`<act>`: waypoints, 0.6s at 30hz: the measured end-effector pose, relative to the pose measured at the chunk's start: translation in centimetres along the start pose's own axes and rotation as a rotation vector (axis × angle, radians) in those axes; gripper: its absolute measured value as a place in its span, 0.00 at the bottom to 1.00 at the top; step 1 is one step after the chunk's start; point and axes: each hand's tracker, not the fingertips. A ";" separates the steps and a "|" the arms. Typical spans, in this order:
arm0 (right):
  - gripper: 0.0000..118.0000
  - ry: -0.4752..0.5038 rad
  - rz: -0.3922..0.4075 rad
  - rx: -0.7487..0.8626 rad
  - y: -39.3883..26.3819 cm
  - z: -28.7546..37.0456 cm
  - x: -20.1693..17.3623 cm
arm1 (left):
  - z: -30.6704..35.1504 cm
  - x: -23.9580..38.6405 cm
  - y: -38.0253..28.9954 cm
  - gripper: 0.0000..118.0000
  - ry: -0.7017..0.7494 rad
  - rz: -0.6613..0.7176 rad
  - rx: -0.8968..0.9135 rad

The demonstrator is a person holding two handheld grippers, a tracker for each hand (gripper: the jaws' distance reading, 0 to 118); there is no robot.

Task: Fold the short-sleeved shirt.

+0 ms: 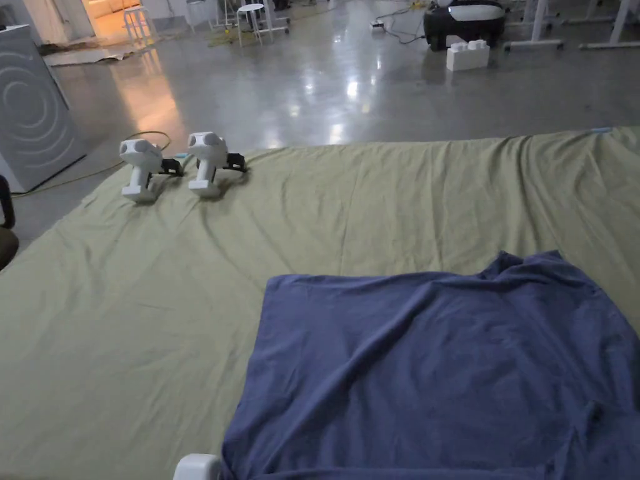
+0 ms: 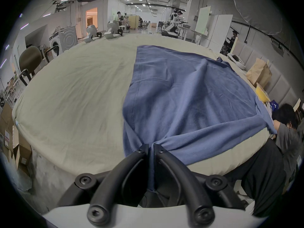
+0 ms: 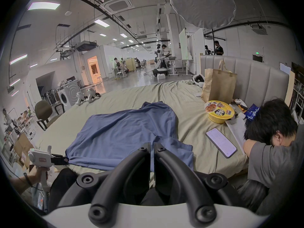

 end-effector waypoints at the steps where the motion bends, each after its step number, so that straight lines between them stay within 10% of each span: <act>1: 0.05 -0.003 -0.002 -0.008 -0.2 -0.2 0.3 | 0.0 0.0 0.1 0.08 0.000 0.004 -0.007; 3: 0.11 0.000 -0.001 -0.050 -0.8 -1.3 1.0 | -0.3 -0.1 0.2 0.08 0.003 0.008 -0.016; 6: 0.77 -0.027 -0.020 -0.157 -3.1 -4.7 3.1 | -0.3 0.1 0.0 0.08 0.009 0.006 -0.021; 7: 0.81 -0.041 -0.046 -0.201 -4.3 -5.9 4.5 | -0.3 0.1 0.0 0.08 0.010 0.005 -0.021; 13: 0.80 -0.151 -0.176 -0.328 -8.5 -10.5 8.1 | -0.2 0.1 0.1 0.08 0.007 0.028 -0.024; 14: 0.74 -0.138 -0.203 -0.334 -8.7 -10.8 8.4 | -0.3 0.0 0.1 0.08 0.009 0.029 -0.024; 16: 0.30 -0.073 -0.217 -0.343 -9.6 -11.9 10.1 | -0.3 0.1 0.0 0.08 0.016 0.026 -0.022; 18: 0.21 -0.073 -0.177 -0.390 -10.0 -13.1 10.0 | -0.2 0.1 0.0 0.08 0.019 0.026 -0.017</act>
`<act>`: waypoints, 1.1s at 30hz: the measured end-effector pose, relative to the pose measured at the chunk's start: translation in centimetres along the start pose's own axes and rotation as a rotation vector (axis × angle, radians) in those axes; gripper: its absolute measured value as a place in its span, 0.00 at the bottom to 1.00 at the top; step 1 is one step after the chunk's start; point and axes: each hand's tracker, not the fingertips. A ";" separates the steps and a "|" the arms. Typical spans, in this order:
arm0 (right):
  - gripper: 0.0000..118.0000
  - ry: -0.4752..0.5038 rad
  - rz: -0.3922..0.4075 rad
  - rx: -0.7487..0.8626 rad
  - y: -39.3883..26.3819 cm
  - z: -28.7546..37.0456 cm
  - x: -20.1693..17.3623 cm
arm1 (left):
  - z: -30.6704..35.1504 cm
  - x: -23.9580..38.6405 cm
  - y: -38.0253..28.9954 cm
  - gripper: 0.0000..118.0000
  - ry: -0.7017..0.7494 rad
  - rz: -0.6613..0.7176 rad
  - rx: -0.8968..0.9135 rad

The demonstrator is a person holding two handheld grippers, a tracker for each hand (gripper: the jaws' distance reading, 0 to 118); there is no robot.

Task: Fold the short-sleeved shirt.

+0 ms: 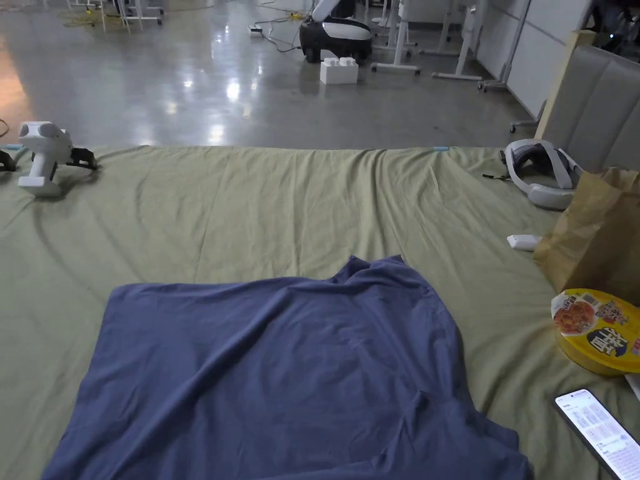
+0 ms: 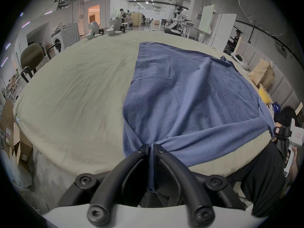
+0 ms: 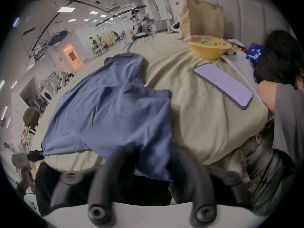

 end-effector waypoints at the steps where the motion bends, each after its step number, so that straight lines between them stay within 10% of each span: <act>1: 0.16 0.005 0.023 -0.029 0.1 -0.4 -0.2 | 0.0 -0.1 -0.1 0.08 -0.002 0.007 0.005; 12: 0.13 0.075 0.041 0.217 11.0 0.7 -1.7 | 2.8 -2.1 7.7 0.04 -0.098 0.167 0.150; 25: 0.13 -0.009 0.087 0.079 20.8 -12.2 -7.8 | -9.6 -1.3 19.2 0.05 -0.050 0.210 0.074; 26: 0.14 -0.024 0.090 0.071 20.5 -12.9 -7.8 | -10.2 -1.2 19.3 0.16 -0.044 0.209 0.072; 28: 0.63 -0.032 0.079 0.040 19.9 -14.2 -7.3 | -11.4 -1.4 19.3 0.89 -0.039 0.227 0.027; 29: 0.83 -0.036 0.055 0.002 20.0 -14.7 -6.6 | -11.5 -1.4 19.1 0.99 -0.028 0.222 -0.008; 33: 0.85 0.005 0.053 0.049 19.2 -12.0 -5.2 | -7.0 -1.1 18.3 0.98 -0.034 0.110 0.155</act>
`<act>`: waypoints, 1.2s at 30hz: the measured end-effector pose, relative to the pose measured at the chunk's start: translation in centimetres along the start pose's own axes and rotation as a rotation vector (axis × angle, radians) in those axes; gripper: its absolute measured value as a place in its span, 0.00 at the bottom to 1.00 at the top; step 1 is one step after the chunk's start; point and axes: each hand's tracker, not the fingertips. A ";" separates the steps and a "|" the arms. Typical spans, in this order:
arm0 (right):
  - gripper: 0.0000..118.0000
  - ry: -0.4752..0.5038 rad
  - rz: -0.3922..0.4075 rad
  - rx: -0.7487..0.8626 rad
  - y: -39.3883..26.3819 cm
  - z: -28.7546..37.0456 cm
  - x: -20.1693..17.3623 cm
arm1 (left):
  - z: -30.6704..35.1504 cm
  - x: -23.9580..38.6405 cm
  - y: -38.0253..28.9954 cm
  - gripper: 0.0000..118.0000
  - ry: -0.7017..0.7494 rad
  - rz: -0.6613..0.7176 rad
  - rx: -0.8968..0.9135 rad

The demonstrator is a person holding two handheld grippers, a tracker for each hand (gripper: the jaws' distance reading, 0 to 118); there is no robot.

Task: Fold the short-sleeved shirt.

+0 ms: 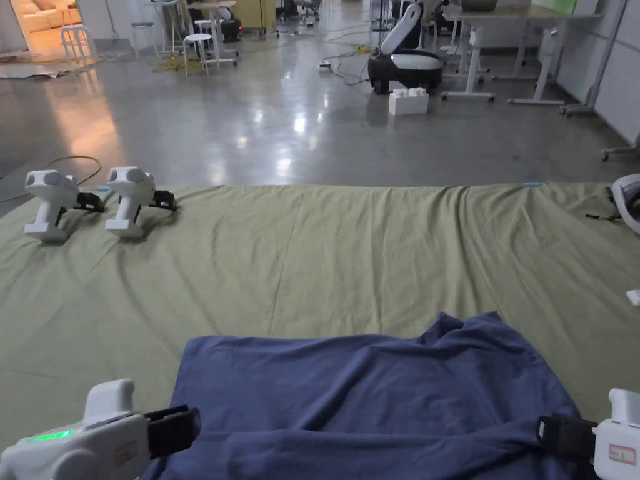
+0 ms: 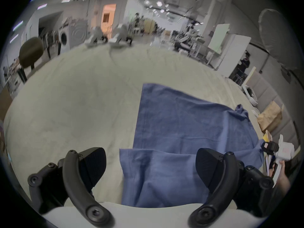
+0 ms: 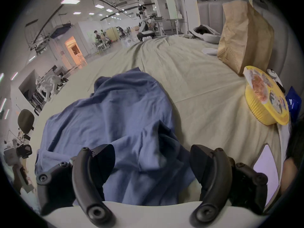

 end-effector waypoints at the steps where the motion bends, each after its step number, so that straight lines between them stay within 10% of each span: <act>1: 0.85 -0.001 0.020 0.059 -0.1 1.8 0.0 | 2.2 0.3 0.0 0.98 -0.002 -0.037 0.053; 12: 0.85 0.122 0.195 0.655 -5.8 28.2 -6.3 | 30.8 7.6 -4.3 0.96 0.038 -0.281 0.682; 14: 0.79 0.085 0.210 0.715 -7.5 31.4 -7.8 | 34.2 9.0 -5.6 0.78 0.074 -0.277 0.766; 17: 0.21 0.086 0.228 0.740 -8.8 34.8 -9.3 | 37.3 10.0 -7.0 0.07 -0.033 -0.238 0.752; 18: 0.05 0.090 0.223 0.743 -9.3 35.6 -9.7 | 37.9 10.3 -7.7 0.01 -0.031 -0.232 0.777; 27: 0.03 0.123 0.275 0.724 -10.4 34.9 -10.6 | 36.1 9.8 -8.0 0.01 -0.035 -0.190 0.644; 33: 0.03 0.152 0.246 0.593 -10.8 31.9 -9.9 | 23.3 3.7 -7.4 0.01 -0.087 0.046 0.271; 34: 0.03 0.154 0.234 0.560 -10.7 31.1 -9.7 | 20.3 2.4 -7.7 0.08 -0.107 0.125 0.204; 36: 0.03 0.145 0.228 0.509 -11.1 30.0 -9.5 | 14.8 0.1 -8.1 0.81 -0.155 0.222 0.103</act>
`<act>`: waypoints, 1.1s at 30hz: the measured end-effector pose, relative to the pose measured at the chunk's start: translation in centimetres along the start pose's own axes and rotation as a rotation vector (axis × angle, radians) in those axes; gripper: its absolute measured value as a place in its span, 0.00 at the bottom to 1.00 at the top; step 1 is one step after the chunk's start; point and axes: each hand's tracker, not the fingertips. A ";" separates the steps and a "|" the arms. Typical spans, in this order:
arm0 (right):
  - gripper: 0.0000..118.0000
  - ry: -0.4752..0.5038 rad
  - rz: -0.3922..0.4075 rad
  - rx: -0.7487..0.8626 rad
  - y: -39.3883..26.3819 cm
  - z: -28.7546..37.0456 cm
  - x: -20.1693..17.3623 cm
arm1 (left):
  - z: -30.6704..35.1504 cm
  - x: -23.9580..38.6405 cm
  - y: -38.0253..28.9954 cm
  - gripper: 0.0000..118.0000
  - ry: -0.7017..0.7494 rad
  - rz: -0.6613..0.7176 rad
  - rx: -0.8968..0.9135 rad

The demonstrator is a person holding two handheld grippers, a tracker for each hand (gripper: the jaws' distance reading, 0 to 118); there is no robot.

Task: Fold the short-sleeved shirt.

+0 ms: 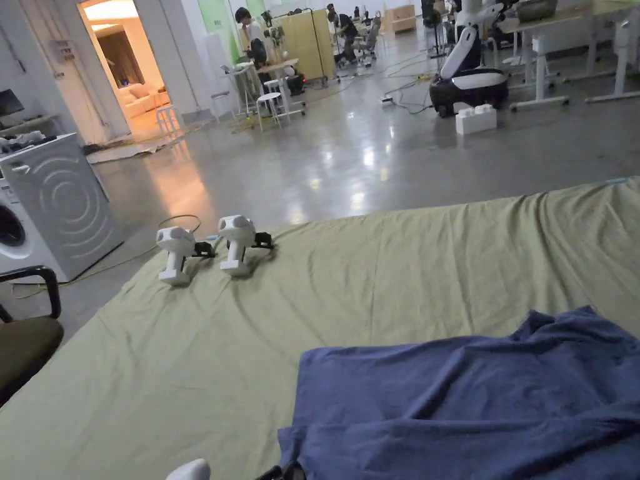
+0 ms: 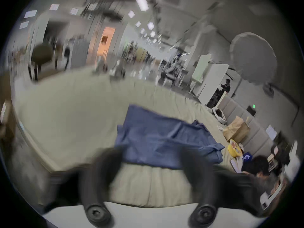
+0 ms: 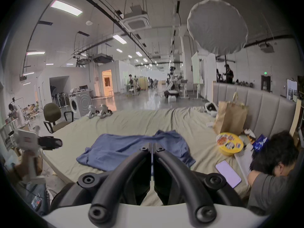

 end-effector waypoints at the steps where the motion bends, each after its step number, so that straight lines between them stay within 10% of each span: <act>1: 0.03 -0.007 -0.008 -0.017 -0.4 -0.4 0.2 | -2.3 -1.1 -0.6 0.88 0.022 0.005 -0.011; 8: 0.03 -0.048 -0.018 -0.112 -2.1 -1.6 1.2 | -12.2 -4.8 -0.4 0.82 0.118 0.061 -0.129; 11: 0.03 -0.065 -0.012 -0.149 -2.7 -2.3 1.6 | -14.2 -3.6 -0.7 0.16 0.215 -0.044 -0.229; 17: 0.05 -0.059 -0.005 -0.228 -3.7 -5.6 2.3 | -15.5 -2.5 -0.7 0.11 0.233 -0.070 -0.269; 21: 0.77 -0.045 -0.217 -0.398 -4.6 -13.7 6.1 | -15.8 -2.4 -0.4 0.10 0.235 -0.153 -0.320; 27: 0.76 -0.249 -0.396 -0.507 -9.1 -25.4 13.3 | -16.0 -2.6 -0.1 0.10 0.229 -0.159 -0.334; 32: 0.70 -0.282 -0.234 -0.584 -12.7 -28.1 11.7 | -16.0 -2.8 0.1 0.10 0.223 -0.145 -0.339; 33: 0.56 -0.295 -0.220 -0.590 -12.2 -27.7 11.2 | -15.9 -2.6 0.0 0.10 0.226 -0.153 -0.339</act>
